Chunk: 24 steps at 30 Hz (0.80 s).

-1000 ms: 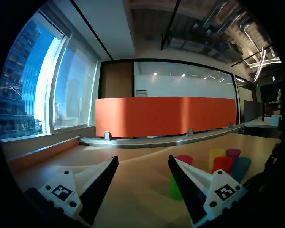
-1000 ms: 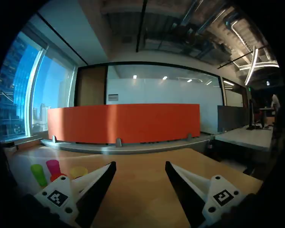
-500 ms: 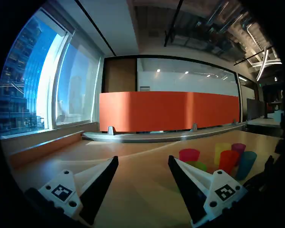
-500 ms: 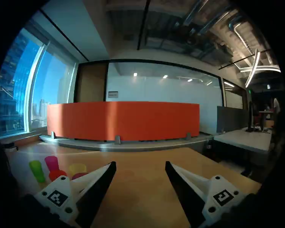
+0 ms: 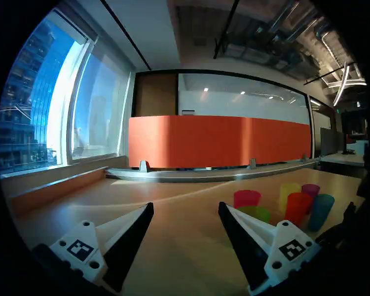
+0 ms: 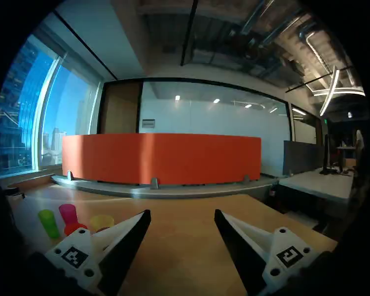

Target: Pour water

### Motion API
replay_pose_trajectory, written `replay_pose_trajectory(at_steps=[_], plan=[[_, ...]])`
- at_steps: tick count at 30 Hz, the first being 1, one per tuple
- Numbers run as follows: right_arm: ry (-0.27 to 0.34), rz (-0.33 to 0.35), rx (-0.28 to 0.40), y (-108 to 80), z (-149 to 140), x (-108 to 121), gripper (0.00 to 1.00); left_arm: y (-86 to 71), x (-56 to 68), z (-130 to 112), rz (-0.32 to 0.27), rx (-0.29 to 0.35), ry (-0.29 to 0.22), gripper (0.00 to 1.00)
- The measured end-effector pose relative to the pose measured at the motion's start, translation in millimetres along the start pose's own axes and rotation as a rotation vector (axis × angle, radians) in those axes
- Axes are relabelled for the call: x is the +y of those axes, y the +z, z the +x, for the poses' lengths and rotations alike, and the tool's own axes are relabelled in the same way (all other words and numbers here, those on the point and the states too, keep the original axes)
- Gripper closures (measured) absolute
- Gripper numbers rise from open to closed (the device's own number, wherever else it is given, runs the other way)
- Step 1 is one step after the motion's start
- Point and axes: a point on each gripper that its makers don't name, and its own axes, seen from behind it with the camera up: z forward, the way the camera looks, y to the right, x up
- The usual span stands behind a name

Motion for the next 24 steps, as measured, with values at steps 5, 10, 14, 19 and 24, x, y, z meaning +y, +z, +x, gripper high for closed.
replay_pose_trajectory(at_steps=[5,10,14,19,24], plan=[[-0.006,0.001,0.002,1.0,0.5,-0.7,0.00,0.2,-0.8,-0.7,0.001,0.000,0.000,0.03],[-0.006,0.001,0.001,1.7,0.4,-1.4,0.00,0.3,0.0,-0.7,-0.002,0.000,0.000,0.02],[-0.007,0.003,0.003,1.7,1.7,-2.0,0.00,0.1,0.7,-0.8,-0.005,0.000,0.000,0.02],[-0.009,0.003,0.004,1.4,2.3,-2.4,0.00,-0.1,1.7,-0.7,-0.009,0.000,0.001,0.03],[-0.005,0.002,0.001,1.5,0.4,-2.0,0.00,-0.7,3.2,-0.3,-0.014,0.000,0.003,0.02]])
